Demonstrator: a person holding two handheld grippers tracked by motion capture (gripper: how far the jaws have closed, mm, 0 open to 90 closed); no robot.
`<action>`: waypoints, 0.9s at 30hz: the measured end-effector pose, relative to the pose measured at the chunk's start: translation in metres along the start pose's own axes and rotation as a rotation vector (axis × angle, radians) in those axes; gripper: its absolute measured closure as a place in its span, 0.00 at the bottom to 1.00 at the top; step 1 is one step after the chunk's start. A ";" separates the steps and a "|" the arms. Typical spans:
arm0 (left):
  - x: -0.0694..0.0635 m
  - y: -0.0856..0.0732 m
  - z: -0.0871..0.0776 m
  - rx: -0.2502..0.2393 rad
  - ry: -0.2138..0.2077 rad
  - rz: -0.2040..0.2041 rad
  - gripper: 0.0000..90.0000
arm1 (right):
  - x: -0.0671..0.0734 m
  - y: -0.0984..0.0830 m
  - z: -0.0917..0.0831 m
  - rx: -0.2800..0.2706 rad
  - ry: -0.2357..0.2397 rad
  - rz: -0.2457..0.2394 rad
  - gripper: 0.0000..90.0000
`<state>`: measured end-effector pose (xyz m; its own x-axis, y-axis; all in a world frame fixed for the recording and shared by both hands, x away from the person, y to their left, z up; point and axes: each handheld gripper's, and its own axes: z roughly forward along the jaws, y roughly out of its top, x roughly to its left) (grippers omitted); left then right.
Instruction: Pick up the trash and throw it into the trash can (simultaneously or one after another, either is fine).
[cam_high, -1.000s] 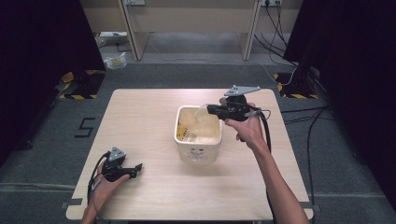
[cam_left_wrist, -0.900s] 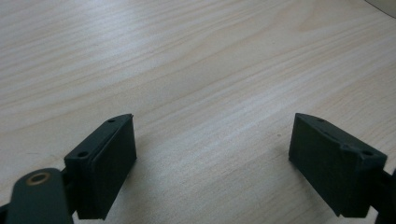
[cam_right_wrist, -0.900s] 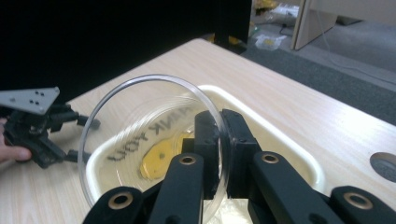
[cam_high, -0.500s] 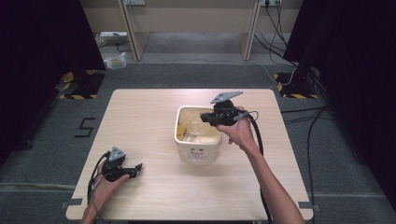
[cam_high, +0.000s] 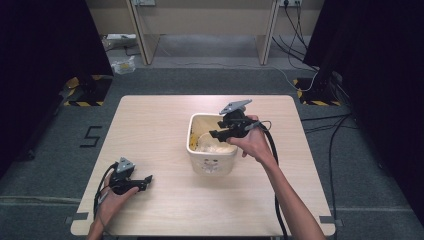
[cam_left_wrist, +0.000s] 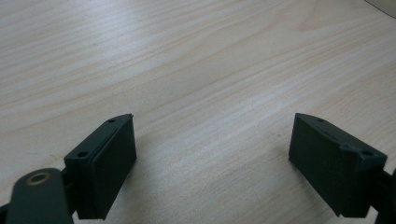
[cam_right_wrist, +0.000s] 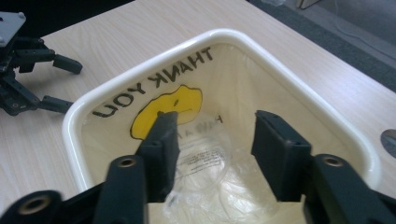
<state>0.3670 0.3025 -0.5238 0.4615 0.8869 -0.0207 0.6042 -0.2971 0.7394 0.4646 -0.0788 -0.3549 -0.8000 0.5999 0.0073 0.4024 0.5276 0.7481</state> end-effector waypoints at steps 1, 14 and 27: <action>0.000 0.000 0.000 0.000 0.000 0.000 0.15 | -0.001 0.001 -0.002 -0.012 -0.008 0.006 0.48; 0.000 0.000 0.000 0.000 0.000 0.000 0.15 | -0.021 -0.002 -0.028 -0.102 -0.079 0.119 0.36; 0.000 0.000 0.000 -0.002 0.001 -0.001 0.15 | -0.058 -0.019 -0.053 -0.167 -0.186 0.249 0.30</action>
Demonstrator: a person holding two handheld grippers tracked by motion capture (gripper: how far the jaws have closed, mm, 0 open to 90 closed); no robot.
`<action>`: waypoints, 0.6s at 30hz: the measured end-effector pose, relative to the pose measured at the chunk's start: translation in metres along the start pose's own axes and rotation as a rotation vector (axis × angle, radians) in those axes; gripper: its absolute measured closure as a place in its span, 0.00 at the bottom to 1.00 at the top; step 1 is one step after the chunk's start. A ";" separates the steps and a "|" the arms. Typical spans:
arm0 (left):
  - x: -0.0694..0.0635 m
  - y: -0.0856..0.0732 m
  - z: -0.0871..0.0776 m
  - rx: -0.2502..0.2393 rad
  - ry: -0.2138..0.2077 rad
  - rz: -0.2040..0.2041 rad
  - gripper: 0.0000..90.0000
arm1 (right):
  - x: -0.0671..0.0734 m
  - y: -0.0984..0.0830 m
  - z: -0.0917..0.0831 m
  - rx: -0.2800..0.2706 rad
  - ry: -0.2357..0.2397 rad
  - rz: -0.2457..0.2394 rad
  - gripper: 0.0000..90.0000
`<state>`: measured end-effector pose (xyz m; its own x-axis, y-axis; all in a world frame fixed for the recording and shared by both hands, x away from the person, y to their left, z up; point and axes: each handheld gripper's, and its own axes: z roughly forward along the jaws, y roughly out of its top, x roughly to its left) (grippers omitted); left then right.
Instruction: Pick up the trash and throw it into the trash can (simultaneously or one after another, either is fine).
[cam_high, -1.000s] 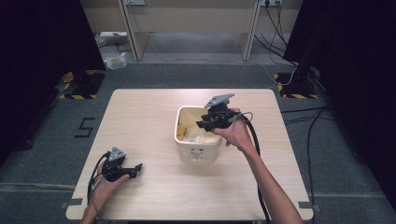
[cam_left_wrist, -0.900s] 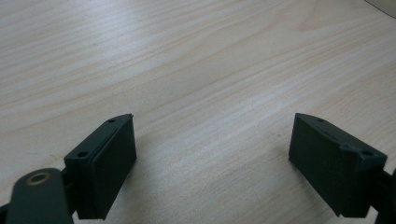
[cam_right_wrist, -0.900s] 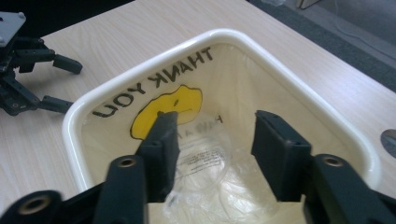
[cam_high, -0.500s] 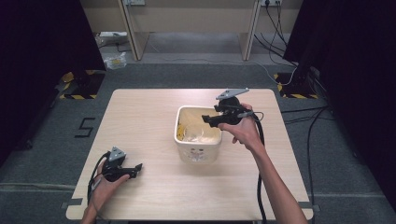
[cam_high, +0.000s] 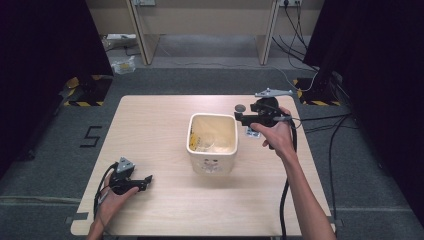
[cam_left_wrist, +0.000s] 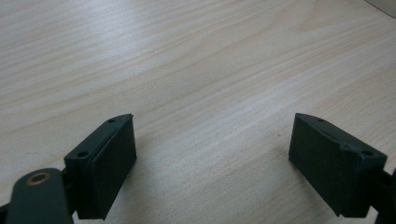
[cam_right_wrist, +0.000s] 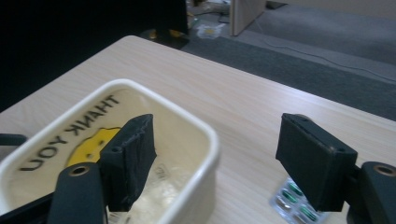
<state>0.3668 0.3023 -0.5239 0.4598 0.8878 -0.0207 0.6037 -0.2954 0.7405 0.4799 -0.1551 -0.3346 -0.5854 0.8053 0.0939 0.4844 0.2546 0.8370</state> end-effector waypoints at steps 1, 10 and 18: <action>0.000 0.000 0.000 0.001 -0.001 0.000 0.15 | -0.003 -0.001 -0.001 0.002 -0.012 0.004 0.30; 0.000 0.000 0.000 0.000 0.000 0.000 0.15 | -0.030 -0.008 0.000 0.018 -0.107 0.055 0.29; 0.000 0.000 0.000 0.000 0.000 0.000 0.15 | -0.050 -0.018 0.010 0.029 -0.167 0.112 0.23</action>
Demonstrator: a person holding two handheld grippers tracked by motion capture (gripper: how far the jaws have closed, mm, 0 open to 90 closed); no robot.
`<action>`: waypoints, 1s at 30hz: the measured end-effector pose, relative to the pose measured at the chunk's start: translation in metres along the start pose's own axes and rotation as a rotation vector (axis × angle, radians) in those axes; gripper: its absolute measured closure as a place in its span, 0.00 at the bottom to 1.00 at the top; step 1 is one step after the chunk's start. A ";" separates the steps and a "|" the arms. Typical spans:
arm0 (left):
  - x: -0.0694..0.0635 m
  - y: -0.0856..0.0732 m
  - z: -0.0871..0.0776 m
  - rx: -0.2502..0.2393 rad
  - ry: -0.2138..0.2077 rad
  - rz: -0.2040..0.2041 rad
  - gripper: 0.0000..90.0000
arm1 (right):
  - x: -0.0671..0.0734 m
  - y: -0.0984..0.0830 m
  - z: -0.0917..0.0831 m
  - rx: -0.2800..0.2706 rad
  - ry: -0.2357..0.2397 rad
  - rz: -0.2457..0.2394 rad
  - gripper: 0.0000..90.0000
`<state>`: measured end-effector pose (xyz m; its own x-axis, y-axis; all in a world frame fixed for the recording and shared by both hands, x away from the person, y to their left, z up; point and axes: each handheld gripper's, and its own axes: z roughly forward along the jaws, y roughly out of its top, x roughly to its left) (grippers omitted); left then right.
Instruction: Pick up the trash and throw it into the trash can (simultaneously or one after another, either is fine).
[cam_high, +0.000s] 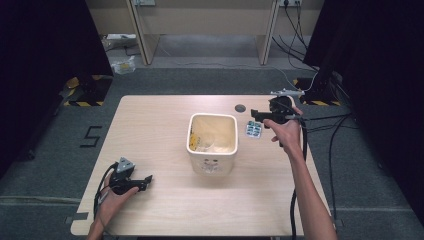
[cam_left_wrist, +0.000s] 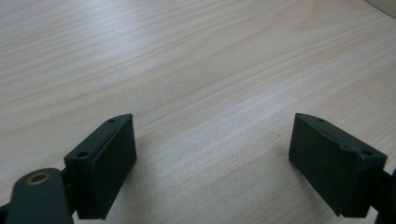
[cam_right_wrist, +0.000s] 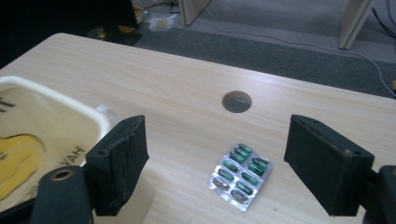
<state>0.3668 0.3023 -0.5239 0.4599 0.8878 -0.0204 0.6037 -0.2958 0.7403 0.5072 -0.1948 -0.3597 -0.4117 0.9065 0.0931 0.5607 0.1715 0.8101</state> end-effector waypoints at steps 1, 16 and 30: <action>0.000 0.000 0.000 0.000 0.000 0.000 0.15 | 0.000 0.000 0.000 0.000 0.000 0.000 0.23; 0.000 0.000 0.000 0.000 0.000 0.000 0.15 | -0.010 -0.021 0.048 0.076 -0.067 0.073 0.21; 0.000 0.000 0.000 0.001 -0.001 0.000 0.15 | -0.012 -0.050 0.098 0.154 -0.130 0.108 0.23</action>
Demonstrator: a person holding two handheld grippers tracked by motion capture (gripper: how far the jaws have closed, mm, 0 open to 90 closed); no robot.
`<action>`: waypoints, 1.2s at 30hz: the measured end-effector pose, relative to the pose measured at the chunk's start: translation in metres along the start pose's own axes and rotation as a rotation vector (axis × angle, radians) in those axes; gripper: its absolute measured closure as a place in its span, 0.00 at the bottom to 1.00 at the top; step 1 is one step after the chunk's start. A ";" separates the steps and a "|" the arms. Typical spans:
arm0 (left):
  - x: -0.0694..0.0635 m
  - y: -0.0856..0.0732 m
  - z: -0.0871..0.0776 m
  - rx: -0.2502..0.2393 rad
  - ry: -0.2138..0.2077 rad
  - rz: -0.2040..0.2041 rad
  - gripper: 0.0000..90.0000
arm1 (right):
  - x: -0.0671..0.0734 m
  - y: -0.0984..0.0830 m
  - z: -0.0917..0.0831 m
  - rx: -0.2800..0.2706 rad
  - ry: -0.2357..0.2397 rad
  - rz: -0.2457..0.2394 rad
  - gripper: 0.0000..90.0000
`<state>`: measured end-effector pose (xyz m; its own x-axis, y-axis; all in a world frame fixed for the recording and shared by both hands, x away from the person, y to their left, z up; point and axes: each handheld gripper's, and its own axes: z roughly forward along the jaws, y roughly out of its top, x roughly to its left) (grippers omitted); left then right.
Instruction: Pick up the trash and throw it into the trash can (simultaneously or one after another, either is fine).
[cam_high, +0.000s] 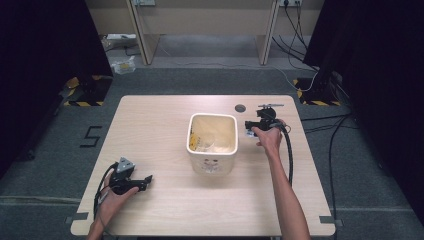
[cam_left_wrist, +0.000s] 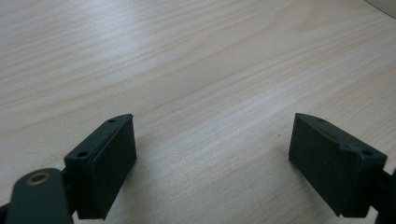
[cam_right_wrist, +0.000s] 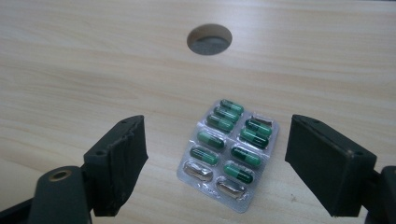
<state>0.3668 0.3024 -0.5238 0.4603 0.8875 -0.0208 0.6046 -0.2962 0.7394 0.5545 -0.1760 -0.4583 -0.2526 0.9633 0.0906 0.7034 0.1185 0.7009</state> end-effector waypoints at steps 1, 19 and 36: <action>0.000 0.000 0.000 0.000 0.000 0.000 0.15 | 0.000 -0.001 0.003 0.007 -0.003 0.000 0.23; 0.000 0.000 0.000 -0.003 0.001 -0.001 0.15 | 0.003 -0.014 0.033 0.042 -0.053 0.022 0.26; 0.000 0.000 0.000 -0.003 0.001 0.000 0.15 | 0.003 -0.021 0.045 0.051 -0.091 -0.028 0.37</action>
<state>0.3668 0.3023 -0.5240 0.4594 0.8880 -0.0203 0.6029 -0.2950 0.7413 0.5685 -0.1644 -0.5043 -0.2130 0.9770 0.0048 0.7304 0.1560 0.6650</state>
